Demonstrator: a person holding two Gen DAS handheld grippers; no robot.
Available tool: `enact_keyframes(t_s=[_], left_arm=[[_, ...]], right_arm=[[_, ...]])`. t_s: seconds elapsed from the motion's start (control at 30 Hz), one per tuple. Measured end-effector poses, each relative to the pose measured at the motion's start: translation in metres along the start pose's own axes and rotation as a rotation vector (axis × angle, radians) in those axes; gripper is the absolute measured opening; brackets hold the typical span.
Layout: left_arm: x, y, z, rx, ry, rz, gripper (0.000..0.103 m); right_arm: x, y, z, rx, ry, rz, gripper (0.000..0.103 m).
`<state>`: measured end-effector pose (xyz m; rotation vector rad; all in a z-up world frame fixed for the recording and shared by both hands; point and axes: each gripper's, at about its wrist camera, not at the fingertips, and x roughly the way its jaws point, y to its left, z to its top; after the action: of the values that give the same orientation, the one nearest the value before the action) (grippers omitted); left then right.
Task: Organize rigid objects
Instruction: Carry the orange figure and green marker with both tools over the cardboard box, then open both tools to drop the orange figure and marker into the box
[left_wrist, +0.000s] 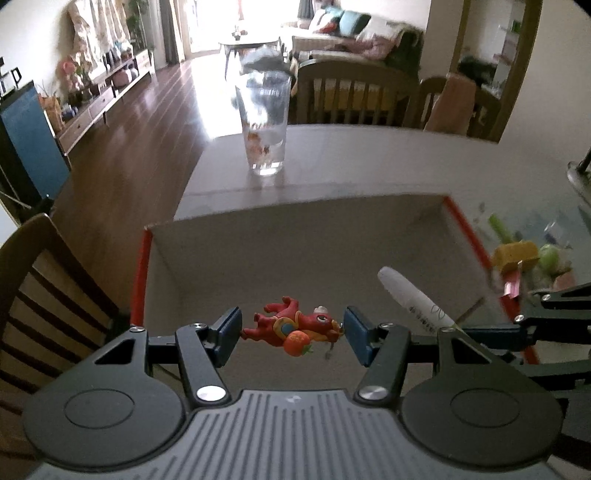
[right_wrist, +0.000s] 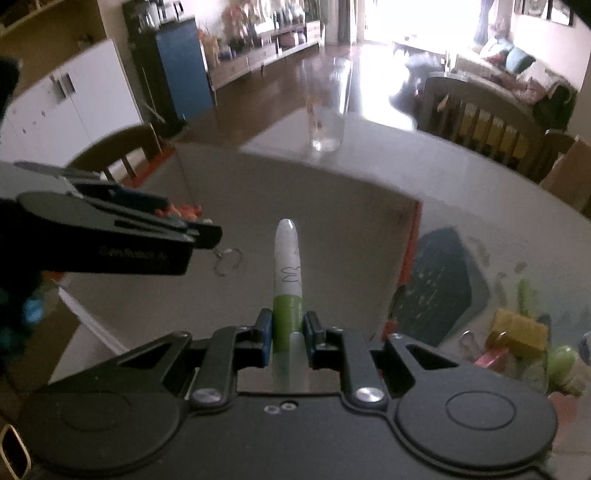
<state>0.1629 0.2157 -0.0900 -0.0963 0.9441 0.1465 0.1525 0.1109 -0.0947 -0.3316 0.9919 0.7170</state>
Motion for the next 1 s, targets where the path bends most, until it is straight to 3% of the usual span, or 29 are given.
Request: enact_keyframes(t_s=[0.47,0.7,0.83,1.0], left_arm=[[0.058,-0.009,-0.005,0.111,0.194,-0.027,0.061],[0.07,-0.005,-0.006,0.112,0.271,-0.043,0.061],[0.074,-0.008,-0.008,0.126,0.315,-0.037,0.061],[0.074,-0.01,-0.008,0.133,0.327,-0.023,0.061]], right_arm=[[0.047,0.011,-0.003,-0.013,0.151,-0.001,0.017],[0.052,0.014,-0.004,-0.007,0.182,0.0,0.017],[0.052,0.014,-0.006,-0.006,0.19,0.013,0.023],[0.049,0.017,-0.009,0.0,0.187,0.017,0.024]])
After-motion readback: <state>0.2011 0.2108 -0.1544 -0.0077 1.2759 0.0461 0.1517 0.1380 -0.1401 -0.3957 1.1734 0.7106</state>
